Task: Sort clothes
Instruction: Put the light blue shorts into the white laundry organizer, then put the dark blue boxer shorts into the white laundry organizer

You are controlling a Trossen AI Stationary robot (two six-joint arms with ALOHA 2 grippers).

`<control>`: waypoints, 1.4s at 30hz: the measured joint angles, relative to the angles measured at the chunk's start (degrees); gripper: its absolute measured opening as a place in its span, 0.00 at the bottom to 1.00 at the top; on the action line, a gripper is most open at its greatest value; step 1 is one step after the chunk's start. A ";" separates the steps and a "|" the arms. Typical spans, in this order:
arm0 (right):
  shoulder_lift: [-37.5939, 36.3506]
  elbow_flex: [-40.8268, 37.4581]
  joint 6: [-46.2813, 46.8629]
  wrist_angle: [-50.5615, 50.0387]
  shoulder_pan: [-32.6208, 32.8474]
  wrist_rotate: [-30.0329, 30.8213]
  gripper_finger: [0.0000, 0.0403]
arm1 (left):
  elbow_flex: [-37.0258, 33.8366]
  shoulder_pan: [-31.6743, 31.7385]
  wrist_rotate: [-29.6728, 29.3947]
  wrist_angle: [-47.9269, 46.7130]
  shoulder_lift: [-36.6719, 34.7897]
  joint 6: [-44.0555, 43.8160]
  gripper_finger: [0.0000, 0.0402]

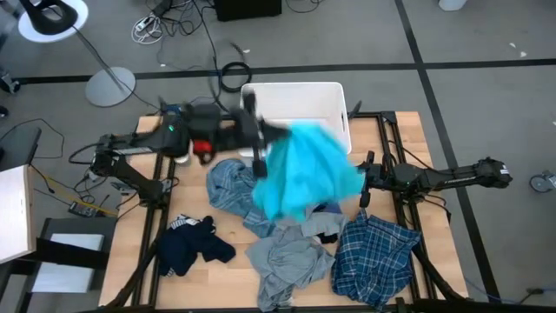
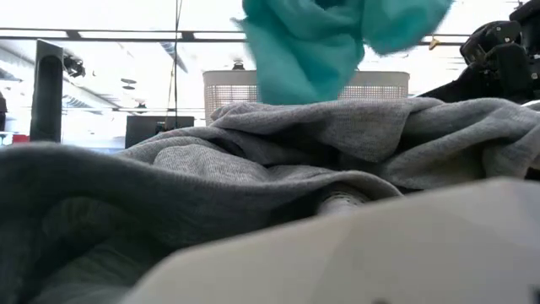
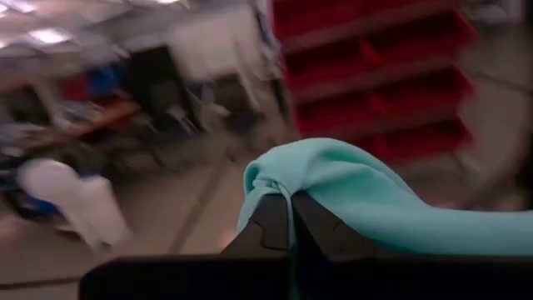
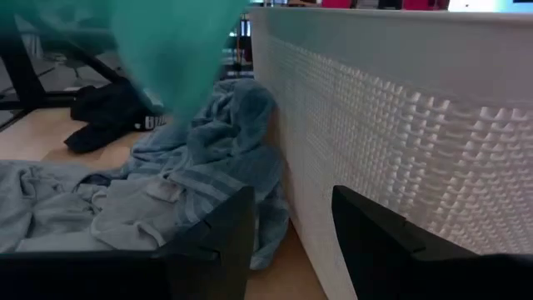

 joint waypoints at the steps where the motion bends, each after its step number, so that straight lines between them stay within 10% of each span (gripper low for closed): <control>1: -0.04 -0.01 0.00 0.00 0.00 -0.02 0.40 | 1.30 1.46 -0.08 1.02 0.00 0.05 0.00; 8: -0.02 0.01 0.00 0.50 0.00 0.00 0.40 | 6.80 11.13 -0.17 5.90 0.42 -0.32 0.00; 22: -0.02 0.00 0.00 0.66 0.00 0.00 0.40 | 6.73 21.59 10.14 -18.83 8.44 -7.32 0.07; 42: -0.02 0.00 0.00 0.63 0.00 0.00 0.40 | 16.91 16.82 13.09 -56.13 5.29 -8.88 0.33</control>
